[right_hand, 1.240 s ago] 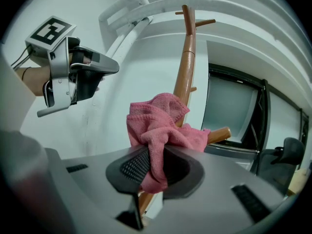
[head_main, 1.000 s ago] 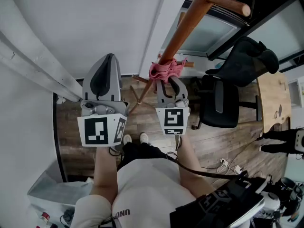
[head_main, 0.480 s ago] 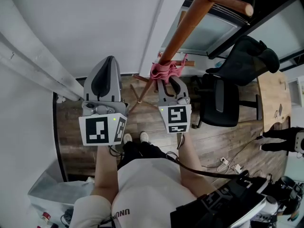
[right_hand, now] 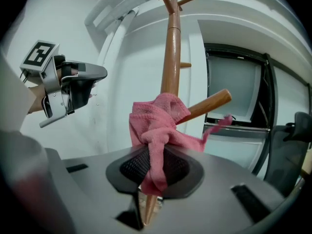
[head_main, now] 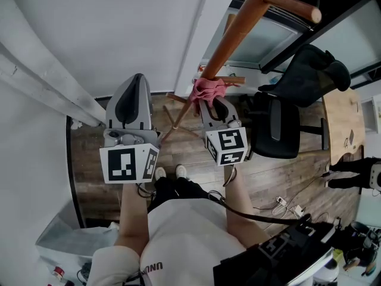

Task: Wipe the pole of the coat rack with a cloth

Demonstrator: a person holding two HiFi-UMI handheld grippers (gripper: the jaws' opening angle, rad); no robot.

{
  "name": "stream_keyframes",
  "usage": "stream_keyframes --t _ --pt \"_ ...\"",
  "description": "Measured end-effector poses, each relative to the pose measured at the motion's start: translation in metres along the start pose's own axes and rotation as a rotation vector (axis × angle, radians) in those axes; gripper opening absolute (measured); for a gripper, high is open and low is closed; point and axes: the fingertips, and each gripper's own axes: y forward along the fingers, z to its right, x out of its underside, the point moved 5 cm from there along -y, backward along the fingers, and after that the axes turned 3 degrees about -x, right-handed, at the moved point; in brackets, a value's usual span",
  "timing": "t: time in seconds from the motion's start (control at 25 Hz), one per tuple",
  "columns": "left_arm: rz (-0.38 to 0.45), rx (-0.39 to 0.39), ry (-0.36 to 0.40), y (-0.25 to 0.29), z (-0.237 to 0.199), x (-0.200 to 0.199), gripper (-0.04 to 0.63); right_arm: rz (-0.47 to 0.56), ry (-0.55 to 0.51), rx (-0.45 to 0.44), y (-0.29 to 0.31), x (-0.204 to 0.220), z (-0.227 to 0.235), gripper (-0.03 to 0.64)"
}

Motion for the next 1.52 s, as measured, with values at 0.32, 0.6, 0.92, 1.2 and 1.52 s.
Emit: stream_keyframes --t 0.32,0.6,0.92,1.2,1.52 --pt "-0.009 0.006 -0.015 0.001 -0.001 0.006 0.014 -0.015 0.039 -0.031 -0.002 0.001 0.002 0.072" --pt "-0.012 0.012 -0.029 0.001 -0.001 0.007 0.014 -0.019 0.037 -0.051 -0.006 -0.001 0.0 0.072" --pt "-0.01 0.013 -0.039 -0.002 0.004 0.008 0.014 -0.029 0.037 -0.072 -0.014 -0.003 -0.002 0.072" --pt "-0.008 0.015 -0.043 -0.005 0.006 0.008 0.014 -0.022 0.036 -0.09 -0.02 -0.007 -0.005 0.072" --pt "-0.009 0.018 -0.042 -0.008 0.011 0.008 0.014 -0.013 0.04 -0.106 -0.028 -0.01 -0.004 0.072"
